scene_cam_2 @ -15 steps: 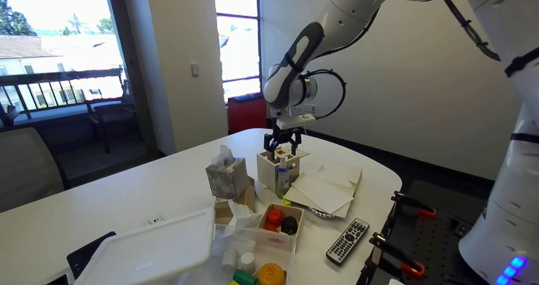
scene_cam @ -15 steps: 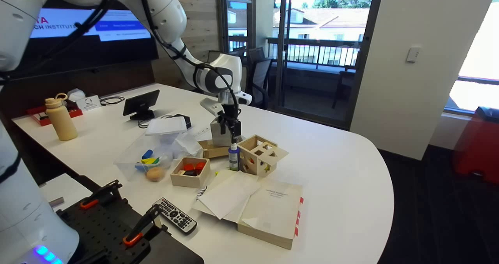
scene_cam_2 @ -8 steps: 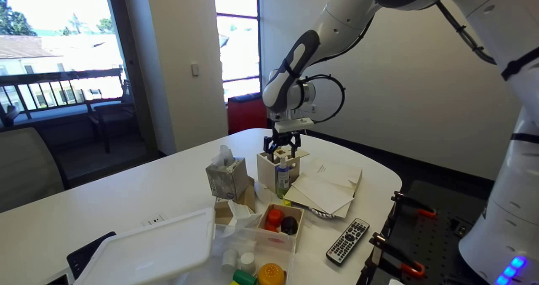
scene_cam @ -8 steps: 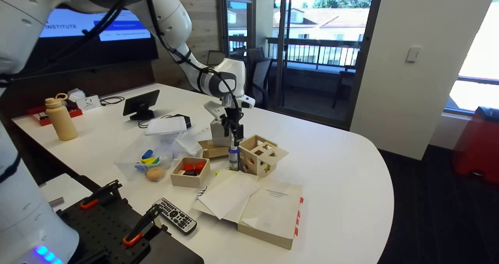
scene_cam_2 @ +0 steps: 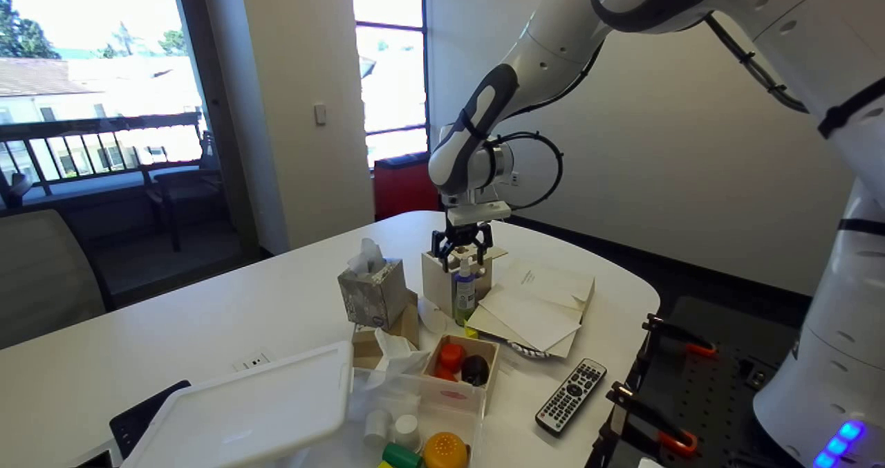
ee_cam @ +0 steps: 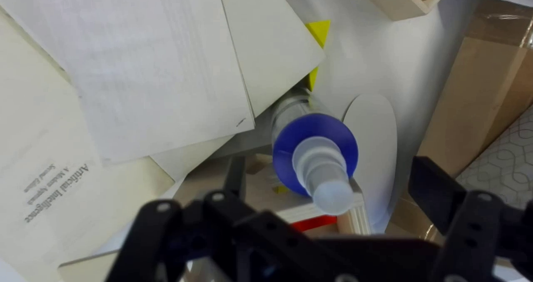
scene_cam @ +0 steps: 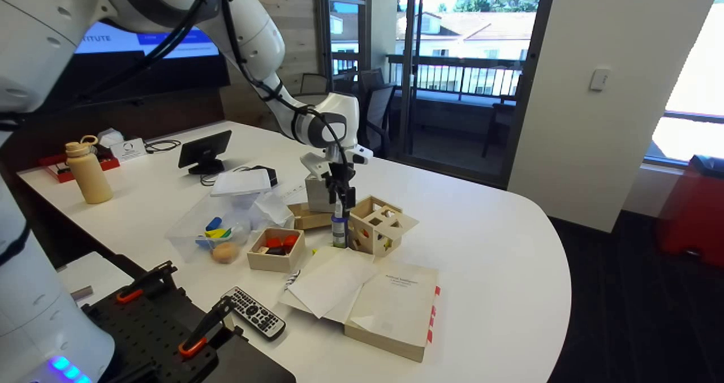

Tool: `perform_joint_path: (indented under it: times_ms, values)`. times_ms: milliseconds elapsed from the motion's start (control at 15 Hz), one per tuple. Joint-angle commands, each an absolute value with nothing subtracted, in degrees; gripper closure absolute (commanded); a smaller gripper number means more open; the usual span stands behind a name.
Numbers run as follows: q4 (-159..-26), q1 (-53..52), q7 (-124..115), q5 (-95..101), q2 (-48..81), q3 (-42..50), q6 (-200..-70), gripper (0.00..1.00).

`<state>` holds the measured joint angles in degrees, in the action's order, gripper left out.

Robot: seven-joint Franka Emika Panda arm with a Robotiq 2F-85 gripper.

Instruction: Place the bottle next to the box

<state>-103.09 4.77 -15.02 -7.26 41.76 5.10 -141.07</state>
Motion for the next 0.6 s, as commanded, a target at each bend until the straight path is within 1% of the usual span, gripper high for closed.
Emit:
perform_joint_path:
  times_ms: [0,67,133,200,267,467,533]
  values:
    - [-100.8,4.5,-16.2,-8.2,43.2,5.5,-139.9,0.0]
    - [-100.7,4.5,-16.1,-8.2,43.4,5.4,-139.8,0.0]
    - [-100.7,4.8,-15.2,-8.2,43.3,5.0,-139.3,0.12]
    - [-100.7,4.9,-14.9,-8.2,43.4,4.9,-139.2,0.26]
    - [-100.7,4.9,-14.9,-8.2,43.4,4.9,-139.1,0.32]
    - [-100.9,4.9,-14.9,-8.1,43.4,5.0,-139.0,0.58]
    - [-101.1,4.9,-14.9,-8.1,43.3,5.1,-139.0,0.64]
